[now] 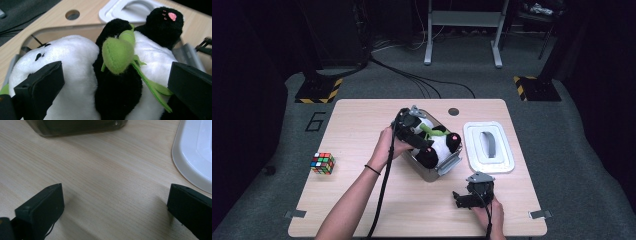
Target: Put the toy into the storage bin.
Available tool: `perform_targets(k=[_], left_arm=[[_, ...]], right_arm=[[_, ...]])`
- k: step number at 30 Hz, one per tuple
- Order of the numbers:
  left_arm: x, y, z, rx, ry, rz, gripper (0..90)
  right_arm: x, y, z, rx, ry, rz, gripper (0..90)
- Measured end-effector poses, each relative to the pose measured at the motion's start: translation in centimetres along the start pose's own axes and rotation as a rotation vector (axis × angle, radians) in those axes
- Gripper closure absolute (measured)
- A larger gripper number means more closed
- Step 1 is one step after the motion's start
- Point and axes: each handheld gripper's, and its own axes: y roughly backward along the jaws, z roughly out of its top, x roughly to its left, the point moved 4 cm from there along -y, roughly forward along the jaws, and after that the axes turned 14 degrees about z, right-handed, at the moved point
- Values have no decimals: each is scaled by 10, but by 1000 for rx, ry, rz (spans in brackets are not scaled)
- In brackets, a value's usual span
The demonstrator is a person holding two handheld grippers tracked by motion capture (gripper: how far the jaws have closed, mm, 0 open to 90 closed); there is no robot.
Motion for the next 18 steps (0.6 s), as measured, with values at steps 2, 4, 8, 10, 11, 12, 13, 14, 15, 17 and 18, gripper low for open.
perform_targets(k=[2,4,8,10,11,12,13,14,15,17,18], left_arm=[[-4,-6,-4,9,7,12,3],[-5,-10,-6,12,13,9,3],[3,1,-5,-35,50,-12,13],[9,9,-3,-59,66,-3,15],[12,11,-3,-59,74,2,19],[14,10,-4,-49,77,4,20],[16,8,-5,-36,76,6,21],[18,5,-7,-20,75,4,22],[18,2,-9,-6,74,1,25],[18,-5,-11,13,77,-12,26],[18,-8,-13,26,77,-17,29]], right_arm=[[0,0,0,0,0,0,1],[0,0,0,1,0,1,1],[0,0,0,0,1,1,1],[0,0,0,1,0,1,1],[0,0,0,1,0,1,1],[0,0,0,1,0,1,1],[0,0,0,1,0,1,1],[0,0,0,1,0,1,1],[0,0,0,1,0,1,1],[0,0,0,1,0,1,1],[0,0,0,1,0,1,1]])
